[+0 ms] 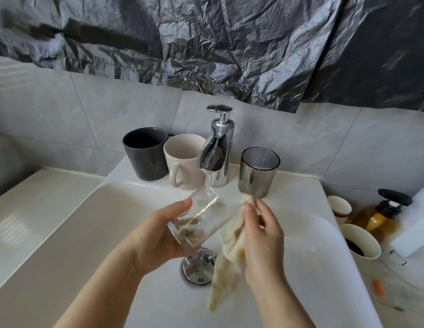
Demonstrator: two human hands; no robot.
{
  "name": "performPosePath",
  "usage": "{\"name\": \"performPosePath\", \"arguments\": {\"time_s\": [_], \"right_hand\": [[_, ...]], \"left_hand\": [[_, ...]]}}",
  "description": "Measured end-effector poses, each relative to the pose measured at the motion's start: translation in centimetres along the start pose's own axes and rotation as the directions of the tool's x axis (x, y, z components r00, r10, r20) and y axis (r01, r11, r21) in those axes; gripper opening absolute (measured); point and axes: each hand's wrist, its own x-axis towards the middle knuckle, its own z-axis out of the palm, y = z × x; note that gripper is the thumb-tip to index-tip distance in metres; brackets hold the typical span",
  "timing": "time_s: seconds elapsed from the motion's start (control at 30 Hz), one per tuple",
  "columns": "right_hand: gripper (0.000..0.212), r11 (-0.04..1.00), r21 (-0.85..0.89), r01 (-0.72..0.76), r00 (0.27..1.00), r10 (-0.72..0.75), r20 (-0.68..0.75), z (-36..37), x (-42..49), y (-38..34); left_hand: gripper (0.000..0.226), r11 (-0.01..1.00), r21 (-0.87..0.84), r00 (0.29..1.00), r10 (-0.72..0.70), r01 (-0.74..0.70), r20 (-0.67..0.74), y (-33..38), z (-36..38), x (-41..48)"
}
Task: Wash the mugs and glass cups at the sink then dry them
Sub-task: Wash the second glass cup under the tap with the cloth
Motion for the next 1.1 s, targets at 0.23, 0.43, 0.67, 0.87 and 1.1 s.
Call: {"name": "performPosePath", "arguments": {"time_s": [0.23, 0.43, 0.67, 0.87, 1.1], "right_hand": [[0.02, 0.963, 0.233, -0.136, 0.971, 0.176, -0.161, -1.2, 1.0, -0.7], [0.019, 0.651, 0.732, -0.201, 0.968, 0.245, 0.048, -0.9, 1.1, -1.1], [0.019, 0.948, 0.236, -0.215, 0.97, 0.18, 0.161, 1.0, -0.3, 0.8], [0.025, 0.981, -0.182, 0.069, 0.895, 0.02, 0.446, -0.6, 0.0, 0.4], [0.048, 0.885, -0.351, 0.306, 0.765, -0.008, 0.644, -1.4, -0.2, 0.2]], "left_hand": [[0.052, 0.97, 0.244, 0.996, 0.023, -0.002, -0.086, 0.1, -0.9, 0.3], [0.051, 0.964, 0.133, 0.971, -0.221, 0.232, -0.09, -0.7, -0.6, 0.8], [0.035, 0.971, -0.013, 0.971, -0.24, 0.239, -0.023, -0.7, -0.2, 1.0], [0.033, 0.995, -0.021, 0.991, -0.1, 0.098, -0.094, -0.5, -0.6, 1.2], [0.031, 0.999, 0.021, 0.986, -0.034, 0.038, -0.161, -0.9, -0.6, 1.6]]}}
